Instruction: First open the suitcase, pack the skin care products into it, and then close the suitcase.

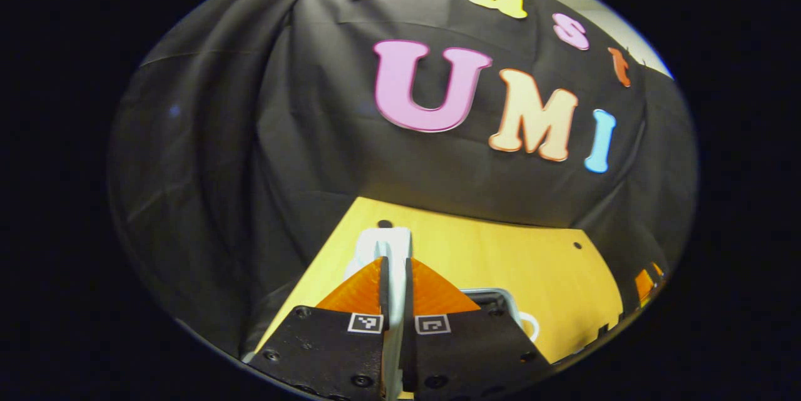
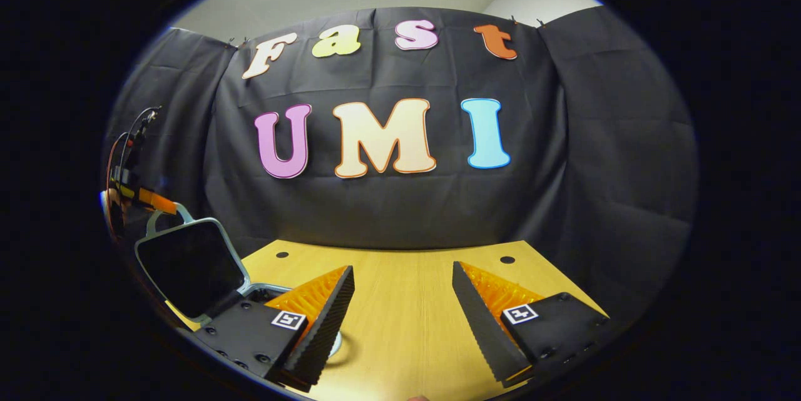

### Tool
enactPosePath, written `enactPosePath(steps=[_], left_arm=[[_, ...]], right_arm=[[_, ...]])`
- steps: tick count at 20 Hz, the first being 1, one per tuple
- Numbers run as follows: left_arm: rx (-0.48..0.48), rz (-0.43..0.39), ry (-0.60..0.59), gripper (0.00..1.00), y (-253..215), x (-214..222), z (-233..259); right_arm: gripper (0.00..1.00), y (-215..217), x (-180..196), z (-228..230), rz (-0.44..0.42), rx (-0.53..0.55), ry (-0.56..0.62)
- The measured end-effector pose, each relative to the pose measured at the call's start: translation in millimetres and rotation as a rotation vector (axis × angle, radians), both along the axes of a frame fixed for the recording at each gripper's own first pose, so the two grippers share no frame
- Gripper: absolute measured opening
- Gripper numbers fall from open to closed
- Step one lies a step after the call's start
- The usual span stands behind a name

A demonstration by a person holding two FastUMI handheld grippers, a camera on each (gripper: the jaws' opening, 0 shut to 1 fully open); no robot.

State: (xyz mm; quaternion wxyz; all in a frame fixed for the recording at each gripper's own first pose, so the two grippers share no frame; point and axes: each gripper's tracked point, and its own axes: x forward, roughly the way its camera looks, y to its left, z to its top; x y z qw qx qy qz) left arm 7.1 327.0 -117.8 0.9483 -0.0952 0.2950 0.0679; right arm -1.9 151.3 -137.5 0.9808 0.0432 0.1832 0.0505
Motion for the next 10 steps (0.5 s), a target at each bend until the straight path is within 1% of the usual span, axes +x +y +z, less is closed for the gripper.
enactPosePath(steps=[4,5,6,7,8,10], left_arm=[[-0.07,-0.076,-0.02,0.05,-74.3,13.3,-4.8],[-0.093,-0.09,-0.031,0.05,-92.5,16.0,-6.1],[-0.113,-0.11,-0.034,0.05,-111.1,18.7,-8.2],[-0.127,-0.124,-0.038,0.05,-127.2,20.6,-12.6],[-0.138,-0.136,-0.037,0.05,-141.4,21.9,-17.4],[-0.162,-0.172,-0.013,0.05,-173.3,18.6,-33.4]], right_arm=[[0.98,-28.6,3.9,-3.5,-0.003,0.0,0.005],[0.94,-36.6,6.2,-3.1,-0.01,0.004,0.003],[0.98,-43.0,5.8,-4.1,-0.014,0.008,0.004],[0.94,-49.7,6.3,-3.4,-0.015,0.01,0.004],[0.98,-56.4,7.0,-2.6,-0.014,0.009,0.001],[0.98,-74.3,10.9,-0.9,-0.016,-0.01,-0.009]])
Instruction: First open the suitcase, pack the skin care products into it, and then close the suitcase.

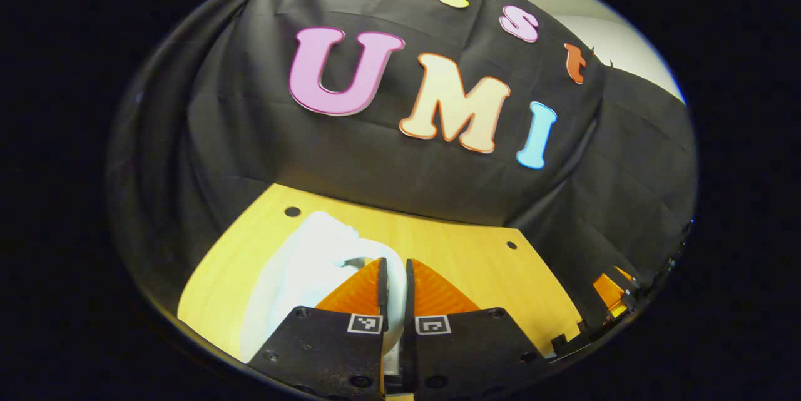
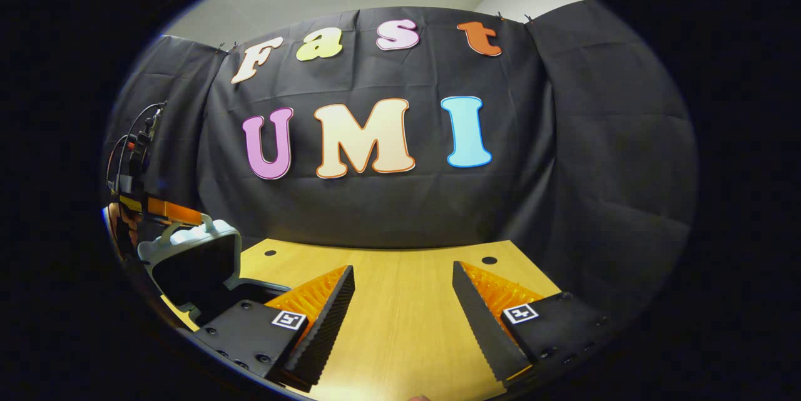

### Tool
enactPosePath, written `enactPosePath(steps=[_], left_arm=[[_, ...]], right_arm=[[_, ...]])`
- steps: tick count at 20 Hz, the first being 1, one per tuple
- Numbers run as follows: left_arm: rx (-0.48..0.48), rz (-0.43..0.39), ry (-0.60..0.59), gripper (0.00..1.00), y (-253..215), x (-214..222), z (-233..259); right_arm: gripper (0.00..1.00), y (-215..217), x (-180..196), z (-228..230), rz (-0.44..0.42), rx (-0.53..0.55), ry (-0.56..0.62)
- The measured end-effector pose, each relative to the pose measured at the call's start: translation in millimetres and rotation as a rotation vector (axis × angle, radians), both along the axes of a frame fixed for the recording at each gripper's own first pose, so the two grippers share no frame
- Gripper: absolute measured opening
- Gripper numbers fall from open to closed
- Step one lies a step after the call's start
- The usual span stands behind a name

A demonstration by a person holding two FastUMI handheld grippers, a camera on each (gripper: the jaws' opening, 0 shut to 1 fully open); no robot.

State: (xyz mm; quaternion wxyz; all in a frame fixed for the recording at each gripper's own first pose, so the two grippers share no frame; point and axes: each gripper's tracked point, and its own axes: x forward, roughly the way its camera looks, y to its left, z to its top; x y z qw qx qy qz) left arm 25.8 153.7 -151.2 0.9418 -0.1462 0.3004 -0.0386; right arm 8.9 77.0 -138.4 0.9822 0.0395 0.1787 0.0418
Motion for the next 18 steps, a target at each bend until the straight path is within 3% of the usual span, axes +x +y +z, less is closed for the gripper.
enactPosePath(steps=[4,5,9,12,13,15,16,17,18], left_arm=[[-0.007,-0.026,0.04,0.07,-43.2,-0.5,-32.2],[-0.005,-0.026,0.044,0.08,-52.1,-0.5,-39.6],[0.013,-0.024,0.088,0.08,-87.9,-5.5,-82.1],[0.064,-0.002,0.124,0.12,-107.6,-6.2,-109.9],[0.099,0.014,0.111,0.12,-109.6,-6.5,-113.3],[0.125,0.021,0.068,0.19,-124.0,-10.9,-98.4],[0.136,0.03,0.043,0.41,-129.7,-12.7,-85.6],[0.161,0.046,0.016,0.41,-132.0,-12.5,-69.7],[0.196,0.062,-0.023,0.63,-130.7,-11.1,-53.9]], right_arm=[[0.98,-35.4,4.0,3.1,-0.024,0.004,-0.016],[0.94,-43.0,3.6,3.5,-0.022,0.009,-0.016],[0.98,-83.0,11.0,5.5,-0.01,-0.059,-0.051],[0.94,-97.6,18.8,4.7,0.016,-0.049,-0.055],[0.98,-101.3,24.3,4.8,0.02,-0.038,-0.057],[0.98,-104.2,35.2,10.7,0.027,-0.005,-0.072],[0.98,-103.2,42.3,15.5,0.03,0.008,-0.085],[0.98,-101.5,47.7,22.1,0.033,0.025,-0.097],[0.98,-97.0,52.3,29.6,0.038,0.043,-0.118]])
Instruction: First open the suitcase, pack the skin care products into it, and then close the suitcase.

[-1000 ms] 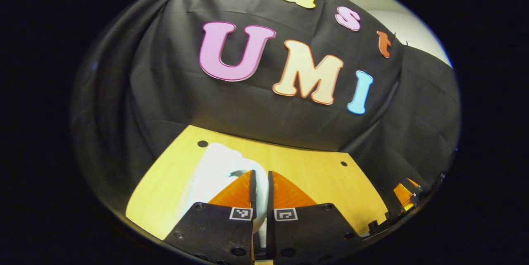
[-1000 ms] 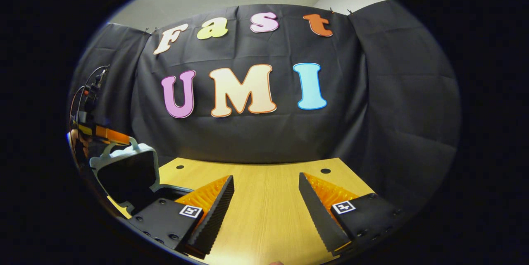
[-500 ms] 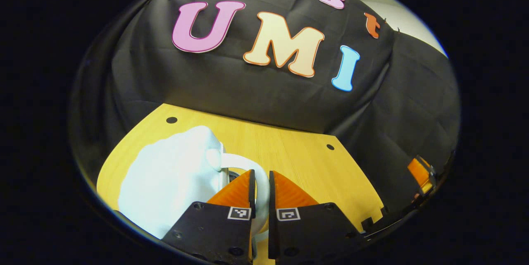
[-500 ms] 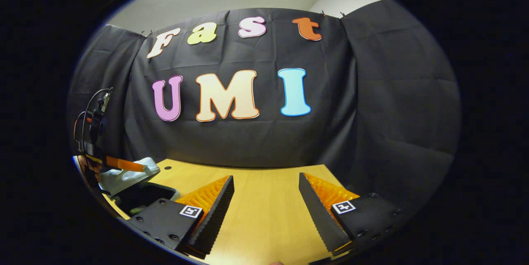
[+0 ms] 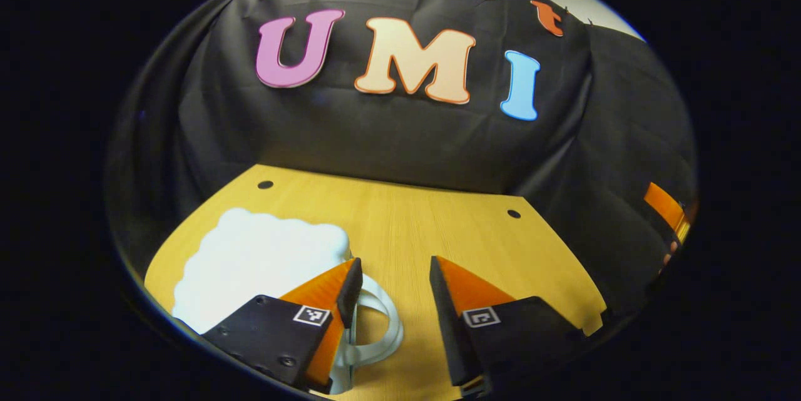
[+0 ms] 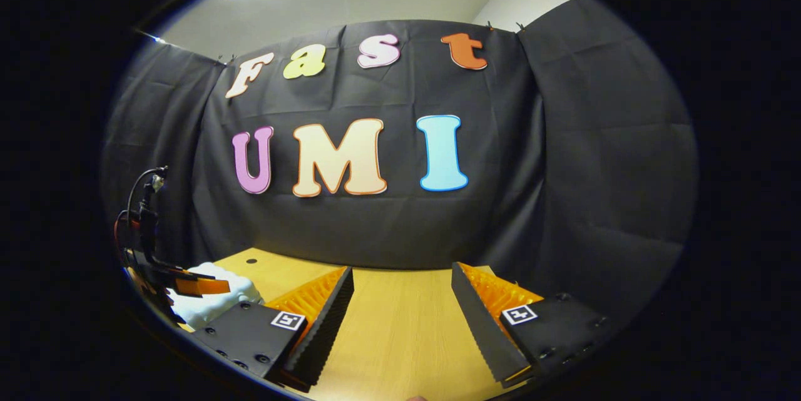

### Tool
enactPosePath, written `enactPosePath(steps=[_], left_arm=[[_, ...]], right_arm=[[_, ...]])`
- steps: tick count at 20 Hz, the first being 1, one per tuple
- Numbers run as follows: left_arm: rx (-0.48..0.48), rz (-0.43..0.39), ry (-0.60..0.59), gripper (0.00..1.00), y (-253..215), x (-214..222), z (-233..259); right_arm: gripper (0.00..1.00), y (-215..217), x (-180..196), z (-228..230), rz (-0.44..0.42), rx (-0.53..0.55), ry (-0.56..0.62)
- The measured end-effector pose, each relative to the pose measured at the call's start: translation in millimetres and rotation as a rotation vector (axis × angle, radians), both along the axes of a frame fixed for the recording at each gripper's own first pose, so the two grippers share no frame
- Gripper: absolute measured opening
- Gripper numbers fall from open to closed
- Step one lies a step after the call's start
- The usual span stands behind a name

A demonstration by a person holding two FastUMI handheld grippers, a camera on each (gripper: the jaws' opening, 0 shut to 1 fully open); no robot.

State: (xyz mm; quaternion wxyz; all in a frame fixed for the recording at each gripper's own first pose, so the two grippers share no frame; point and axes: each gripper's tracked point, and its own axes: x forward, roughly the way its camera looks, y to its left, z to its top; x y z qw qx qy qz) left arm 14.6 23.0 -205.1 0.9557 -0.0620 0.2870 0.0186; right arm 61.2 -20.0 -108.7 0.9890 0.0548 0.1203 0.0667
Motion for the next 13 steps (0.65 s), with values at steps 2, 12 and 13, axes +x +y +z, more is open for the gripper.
enactPosePath(steps=[2,12,13], left_arm=[[0.052,0.0,-0.108,0.78,-3.6,9.2,40.7],[0.07,0.038,-0.366,0.97,9.5,22.9,156.8],[0.075,0.023,-0.378,0.97,9.2,19.1,163.5]], right_arm=[[0.98,7.2,2.5,15.0,0.006,0.048,-0.023],[0.97,11.8,-33.6,77.3,-0.042,0.059,-0.135],[0.97,13.2,-38.9,82.4,-0.046,0.075,-0.136]])
